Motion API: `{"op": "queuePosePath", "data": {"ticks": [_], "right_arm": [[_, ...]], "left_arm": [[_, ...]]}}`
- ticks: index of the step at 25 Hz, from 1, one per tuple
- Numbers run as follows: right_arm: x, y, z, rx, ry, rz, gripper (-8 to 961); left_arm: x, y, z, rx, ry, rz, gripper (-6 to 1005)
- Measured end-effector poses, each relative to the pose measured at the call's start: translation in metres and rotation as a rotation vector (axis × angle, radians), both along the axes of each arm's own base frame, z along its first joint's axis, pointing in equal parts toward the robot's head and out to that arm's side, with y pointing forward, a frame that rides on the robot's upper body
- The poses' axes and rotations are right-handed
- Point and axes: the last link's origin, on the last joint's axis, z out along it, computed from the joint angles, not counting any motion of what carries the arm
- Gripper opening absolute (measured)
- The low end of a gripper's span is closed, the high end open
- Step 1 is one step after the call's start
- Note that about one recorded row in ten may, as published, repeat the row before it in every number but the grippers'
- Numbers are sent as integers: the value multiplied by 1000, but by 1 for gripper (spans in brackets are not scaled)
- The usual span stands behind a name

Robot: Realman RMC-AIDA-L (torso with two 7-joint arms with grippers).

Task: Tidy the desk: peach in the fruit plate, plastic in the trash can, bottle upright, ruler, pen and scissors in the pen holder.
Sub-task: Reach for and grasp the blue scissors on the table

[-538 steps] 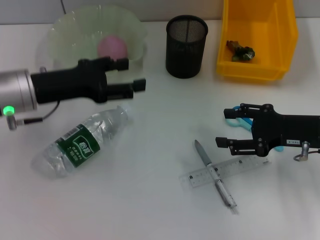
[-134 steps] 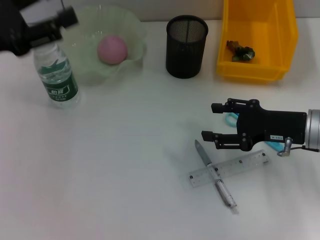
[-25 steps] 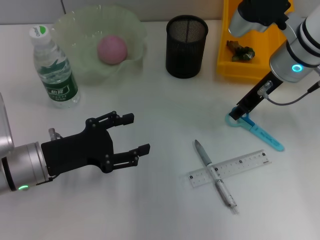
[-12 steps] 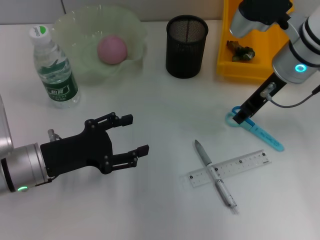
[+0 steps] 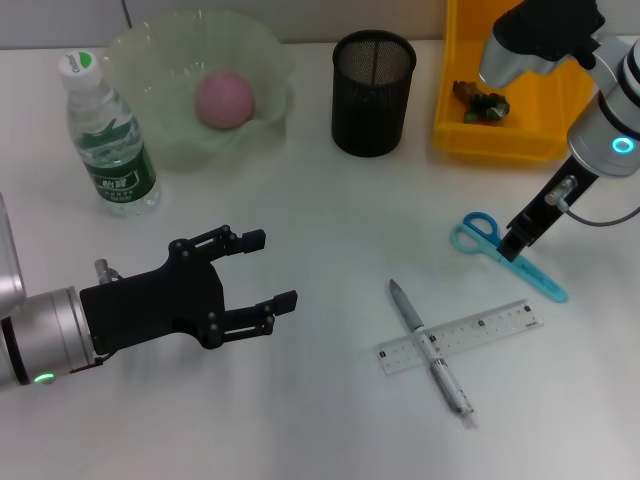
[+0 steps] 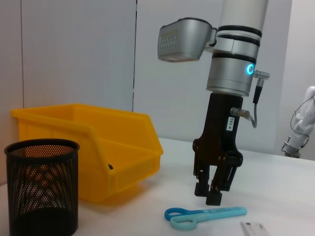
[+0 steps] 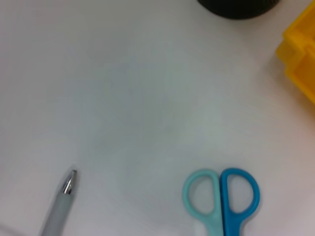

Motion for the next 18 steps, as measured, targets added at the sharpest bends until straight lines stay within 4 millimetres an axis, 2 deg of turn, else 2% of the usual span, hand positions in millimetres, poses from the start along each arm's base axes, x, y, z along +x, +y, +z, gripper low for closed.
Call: {"op": "queuePosePath", "data": {"ticks": [18], "right_arm": [[10,-4,-11,-11,-24,13,338]], "left_arm": [[0,0,0,-1,1,-2,815]]}}
